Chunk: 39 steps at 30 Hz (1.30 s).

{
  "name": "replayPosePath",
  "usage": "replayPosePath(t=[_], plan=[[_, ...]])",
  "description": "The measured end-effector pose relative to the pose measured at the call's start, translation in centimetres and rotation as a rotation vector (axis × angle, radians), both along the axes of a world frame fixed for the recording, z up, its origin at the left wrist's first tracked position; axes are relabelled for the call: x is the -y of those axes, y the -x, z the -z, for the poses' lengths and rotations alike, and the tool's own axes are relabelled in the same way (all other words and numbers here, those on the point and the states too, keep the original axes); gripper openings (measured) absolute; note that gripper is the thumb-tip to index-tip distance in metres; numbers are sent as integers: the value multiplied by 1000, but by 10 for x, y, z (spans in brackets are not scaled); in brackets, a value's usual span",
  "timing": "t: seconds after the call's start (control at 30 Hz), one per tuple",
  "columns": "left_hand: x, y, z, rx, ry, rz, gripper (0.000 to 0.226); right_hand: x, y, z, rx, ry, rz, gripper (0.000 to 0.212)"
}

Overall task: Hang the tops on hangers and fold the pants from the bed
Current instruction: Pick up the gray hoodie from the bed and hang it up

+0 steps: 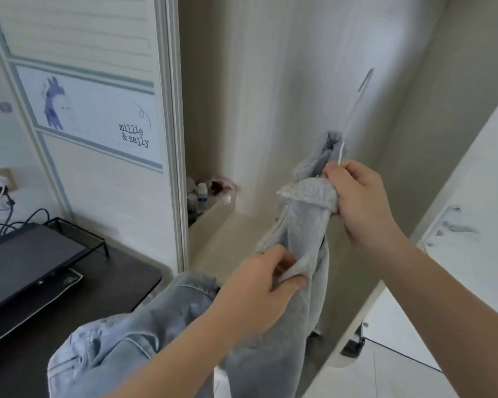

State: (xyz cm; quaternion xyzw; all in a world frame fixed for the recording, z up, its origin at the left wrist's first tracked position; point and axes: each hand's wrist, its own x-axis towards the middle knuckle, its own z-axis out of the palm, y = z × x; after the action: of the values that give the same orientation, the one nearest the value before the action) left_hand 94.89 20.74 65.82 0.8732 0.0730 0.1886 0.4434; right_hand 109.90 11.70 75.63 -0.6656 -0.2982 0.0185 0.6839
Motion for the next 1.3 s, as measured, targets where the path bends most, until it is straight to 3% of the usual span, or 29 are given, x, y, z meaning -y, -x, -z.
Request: replayPosePath(t=[0.43, 0.67, 0.9, 1.1, 1.3], plan=[[-153, -103, -185, 295, -440, -25, 19, -131, -79, -202, 316, -90, 36, 40], [-202, -179, -262, 297, -659, -141, 38, -178, -153, -287, 479, -66, 25, 23], [-221, -262, -335, 286, -904, -306, 42, -208, -241, -358, 470, -79, 21, 24], [-236, -318, -383, 238, -957, -406, 36, -228, -302, -402, 437, -105, 47, 32], [-244, -357, -413, 213, -1036, -442, 28, -240, -345, -431, 403, -71, 89, 24]])
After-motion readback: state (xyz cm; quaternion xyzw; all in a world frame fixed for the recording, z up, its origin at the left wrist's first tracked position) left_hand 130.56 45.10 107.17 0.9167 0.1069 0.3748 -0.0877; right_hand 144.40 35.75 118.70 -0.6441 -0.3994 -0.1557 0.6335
